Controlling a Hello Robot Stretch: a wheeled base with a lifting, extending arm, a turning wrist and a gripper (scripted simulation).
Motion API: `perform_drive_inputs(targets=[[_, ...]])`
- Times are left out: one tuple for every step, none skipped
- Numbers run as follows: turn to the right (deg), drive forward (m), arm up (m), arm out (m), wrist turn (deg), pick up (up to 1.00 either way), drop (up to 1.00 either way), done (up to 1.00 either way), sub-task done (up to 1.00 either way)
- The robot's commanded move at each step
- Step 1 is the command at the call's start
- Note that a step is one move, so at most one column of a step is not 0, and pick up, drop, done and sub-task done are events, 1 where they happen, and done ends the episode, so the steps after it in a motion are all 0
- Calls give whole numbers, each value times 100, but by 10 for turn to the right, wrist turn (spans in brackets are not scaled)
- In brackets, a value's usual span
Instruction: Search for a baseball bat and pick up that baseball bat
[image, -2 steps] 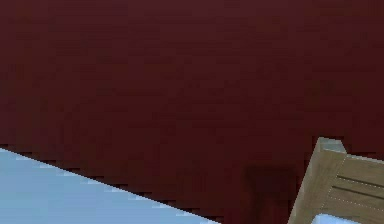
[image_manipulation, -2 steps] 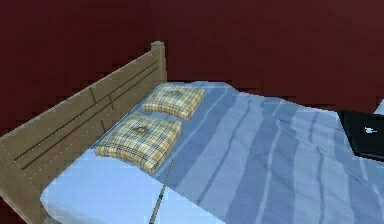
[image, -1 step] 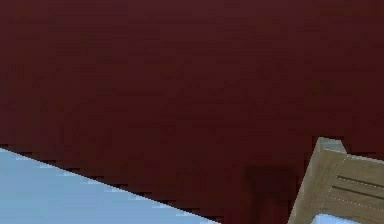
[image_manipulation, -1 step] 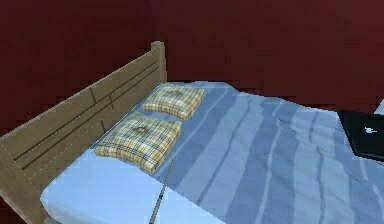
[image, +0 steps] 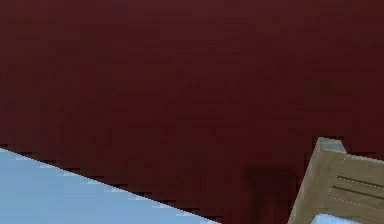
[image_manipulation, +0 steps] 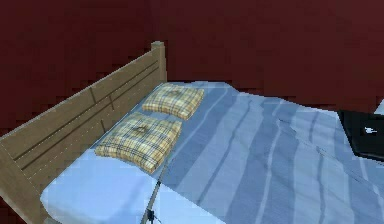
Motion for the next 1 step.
perform_drive_inputs(targets=[[0, 0, 0, 0, 0, 0, 0, 100, 0]])
